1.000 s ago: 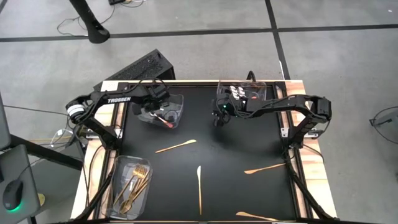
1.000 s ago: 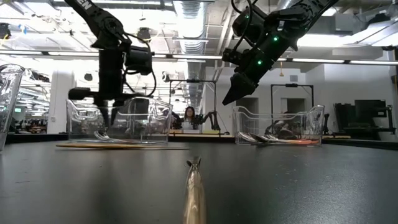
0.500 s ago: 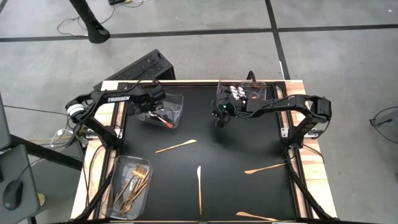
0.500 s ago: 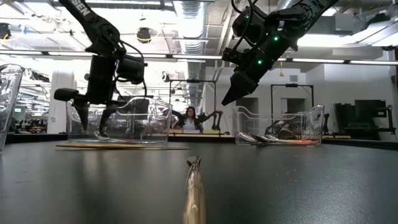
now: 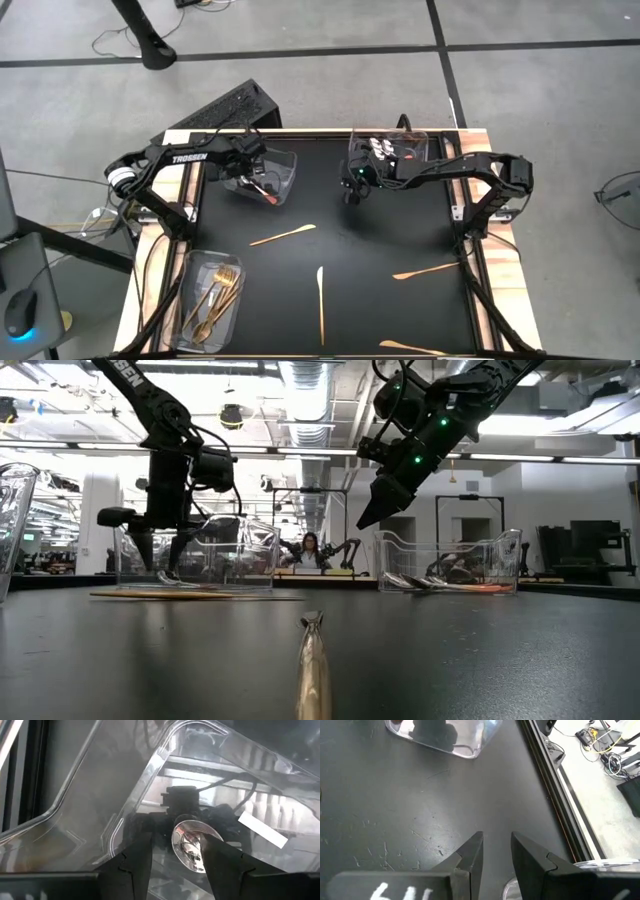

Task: Sort silverware by color (type)
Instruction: Remove the silver and orange spoon from the top left transparent bin

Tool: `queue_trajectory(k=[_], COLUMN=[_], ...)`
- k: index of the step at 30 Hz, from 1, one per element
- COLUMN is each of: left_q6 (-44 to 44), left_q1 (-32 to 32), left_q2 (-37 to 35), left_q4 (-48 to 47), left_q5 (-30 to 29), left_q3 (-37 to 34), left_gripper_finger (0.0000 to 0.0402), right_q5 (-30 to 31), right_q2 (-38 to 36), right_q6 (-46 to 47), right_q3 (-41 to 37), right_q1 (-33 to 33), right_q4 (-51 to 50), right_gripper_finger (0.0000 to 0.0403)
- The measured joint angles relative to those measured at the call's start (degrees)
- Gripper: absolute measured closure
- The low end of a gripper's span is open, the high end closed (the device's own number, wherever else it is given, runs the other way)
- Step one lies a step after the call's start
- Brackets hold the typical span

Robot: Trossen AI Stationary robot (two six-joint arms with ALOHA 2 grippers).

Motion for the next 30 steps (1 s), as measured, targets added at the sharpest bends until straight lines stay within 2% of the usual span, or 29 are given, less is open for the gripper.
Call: queue_trajectory(k=[6, 15, 20, 24, 27, 30], left_q6=[-0.22, -2.42, -9.56, -12.65, -11.14, -4.29], left_q1=[-0.13, -1.46, -2.86, -4.56, -5.20, -5.29], left_q2=[-0.11, -0.07, 0.17, 0.17, 0.17, 0.17], left_q4=[1.54, 2.00, -0.50, 1.67, 3.34, 2.84], left_q5=[0.22, -0.41, -5.75, -10.62, -12.51, -14.33], left_q3=[0.02, 0.02, -0.11, -0.11, -0.11, 0.63], left_gripper_finger=[0.0268, 0.0270, 0.0270, 0.0270, 0.0270, 0.0270], right_q5=[0.00, 0.00, 0.00, 0.00, 0.00, 0.00], right_q2=[0.00, 0.00, 0.00, 0.00, 0.00, 0.00], right_q6=[0.11, 0.11, 0.31, 1.01, 1.03, 1.03], right_q3=[0.00, 0.00, 0.00, 0.00, 0.00, 0.00], right_q1=[0.00, 0.00, 0.00, 0.00, 0.00, 0.00], right_q4=[0.22, 0.22, 0.42, 0.42, 0.39, 0.16], right_gripper_finger=[0.0280, 0.0280, 0.0280, 0.0280, 0.0280, 0.0280])
